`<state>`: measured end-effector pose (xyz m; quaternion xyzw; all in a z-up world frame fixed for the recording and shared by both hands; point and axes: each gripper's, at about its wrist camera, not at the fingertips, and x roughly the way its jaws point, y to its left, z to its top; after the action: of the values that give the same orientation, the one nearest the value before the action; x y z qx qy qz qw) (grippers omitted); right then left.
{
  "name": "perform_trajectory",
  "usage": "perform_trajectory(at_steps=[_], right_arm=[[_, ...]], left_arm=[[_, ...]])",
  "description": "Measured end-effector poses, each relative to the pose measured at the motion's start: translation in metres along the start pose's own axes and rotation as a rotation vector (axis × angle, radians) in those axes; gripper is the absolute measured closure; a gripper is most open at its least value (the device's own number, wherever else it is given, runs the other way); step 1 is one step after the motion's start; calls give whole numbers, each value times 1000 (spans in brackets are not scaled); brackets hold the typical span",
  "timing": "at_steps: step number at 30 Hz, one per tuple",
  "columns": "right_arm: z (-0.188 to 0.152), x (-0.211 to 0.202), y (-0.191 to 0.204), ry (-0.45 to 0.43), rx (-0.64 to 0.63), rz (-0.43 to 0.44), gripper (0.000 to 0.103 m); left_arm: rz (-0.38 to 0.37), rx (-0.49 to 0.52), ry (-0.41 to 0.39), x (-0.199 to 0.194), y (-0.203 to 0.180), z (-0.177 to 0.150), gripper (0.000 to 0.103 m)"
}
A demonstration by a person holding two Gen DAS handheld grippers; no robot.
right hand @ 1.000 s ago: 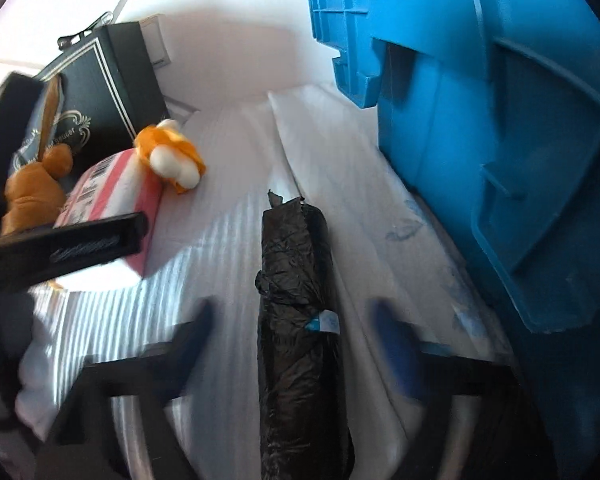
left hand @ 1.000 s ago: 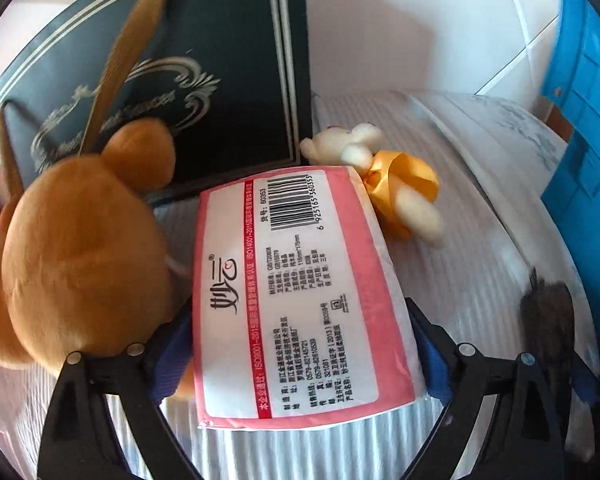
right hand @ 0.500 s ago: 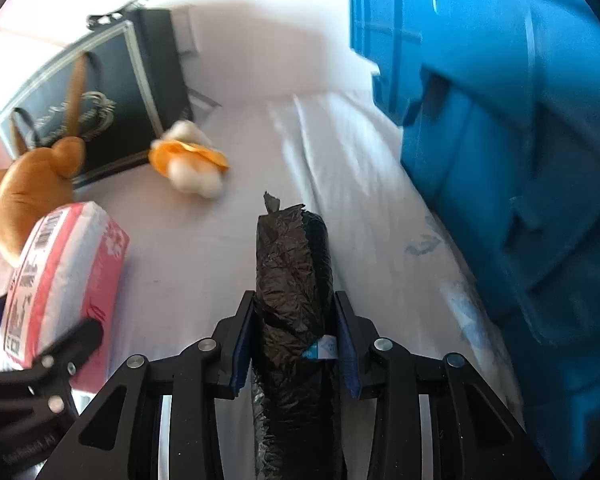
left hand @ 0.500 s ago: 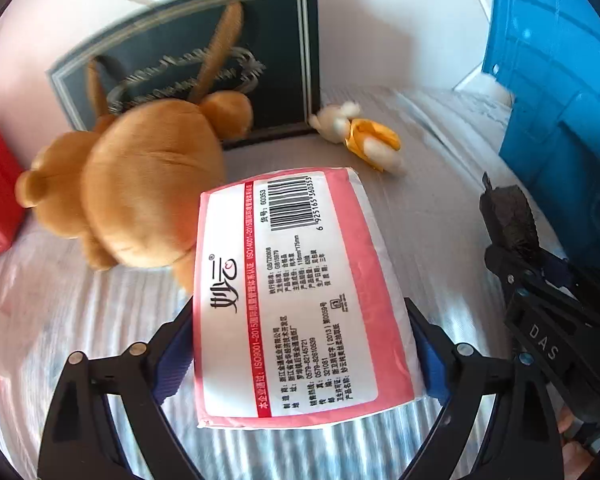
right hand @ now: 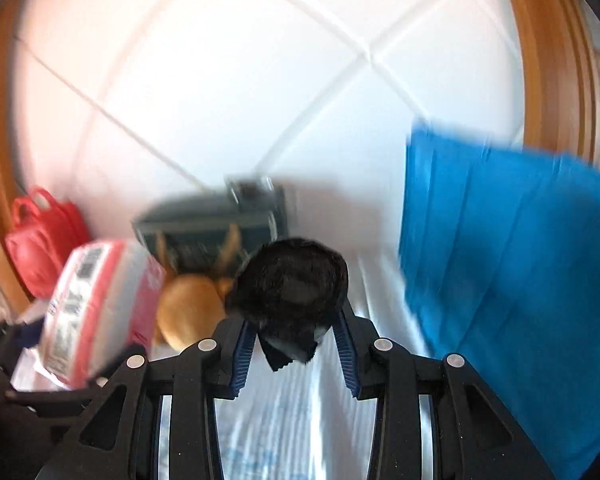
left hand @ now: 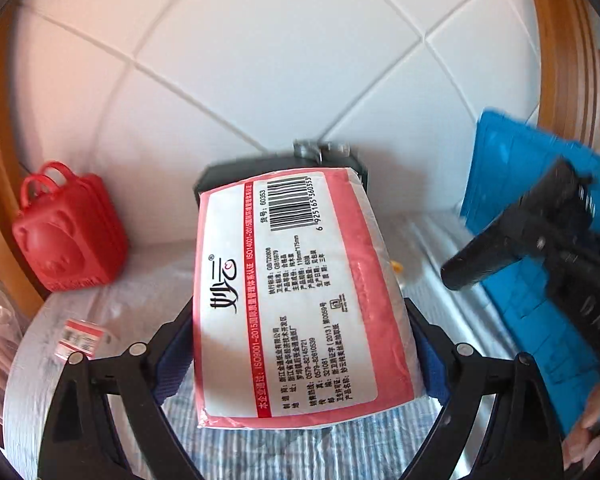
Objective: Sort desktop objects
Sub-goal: 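Grasp the pink tissue pack with the left gripper while the right gripper grasps the black umbrella, then lift the tissue pack and umbrella and carry both over the crate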
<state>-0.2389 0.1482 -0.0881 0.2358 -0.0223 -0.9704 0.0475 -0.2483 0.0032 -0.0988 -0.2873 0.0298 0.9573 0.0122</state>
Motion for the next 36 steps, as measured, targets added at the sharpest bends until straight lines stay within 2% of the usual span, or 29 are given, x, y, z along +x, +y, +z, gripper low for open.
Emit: perform_trajectory(at_steps=[4, 7, 9, 15, 18, 19, 23, 27, 29, 32, 34, 36], right_arm=[[40, -80, 5, -120, -23, 5, 67], [66, -129, -3, -164, -27, -10, 67], [80, -148, -10, -183, -23, -22, 67], [127, -200, -60, -208, -5, -86, 67], [150, -224, -105, -212, -9, -123, 67], [157, -223, -110, -210, -13, -133, 67], [168, -234, -181, -197, -17, -177, 67], [171, -207, -235, -166, -20, -190, 67], [166, -190, -266, -134, -16, -190, 67], [150, -159, -300, -97, 15, -185, 67], [138, -145, -313, -94, 23, -192, 67], [130, -130, -330, -81, 31, -197, 67]], left_arm=[[-25, -7, -80, -54, -1, 17, 10], [-59, -7, -135, -91, -12, 29, 10], [-91, -1, -169, -115, -26, 36, 10], [-162, 29, -211, -154, -77, 63, 10], [-203, 37, -219, -166, -115, 82, 10], [-214, 40, -219, -167, -125, 88, 10], [-276, 57, -190, -163, -191, 116, 10], [-312, 96, -116, -134, -262, 137, 10], [-301, 128, -77, -116, -290, 141, 10], [-272, 175, -31, -91, -322, 139, 10], [-273, 199, -5, -76, -327, 138, 10], [-284, 219, 55, -61, -337, 141, 9]])
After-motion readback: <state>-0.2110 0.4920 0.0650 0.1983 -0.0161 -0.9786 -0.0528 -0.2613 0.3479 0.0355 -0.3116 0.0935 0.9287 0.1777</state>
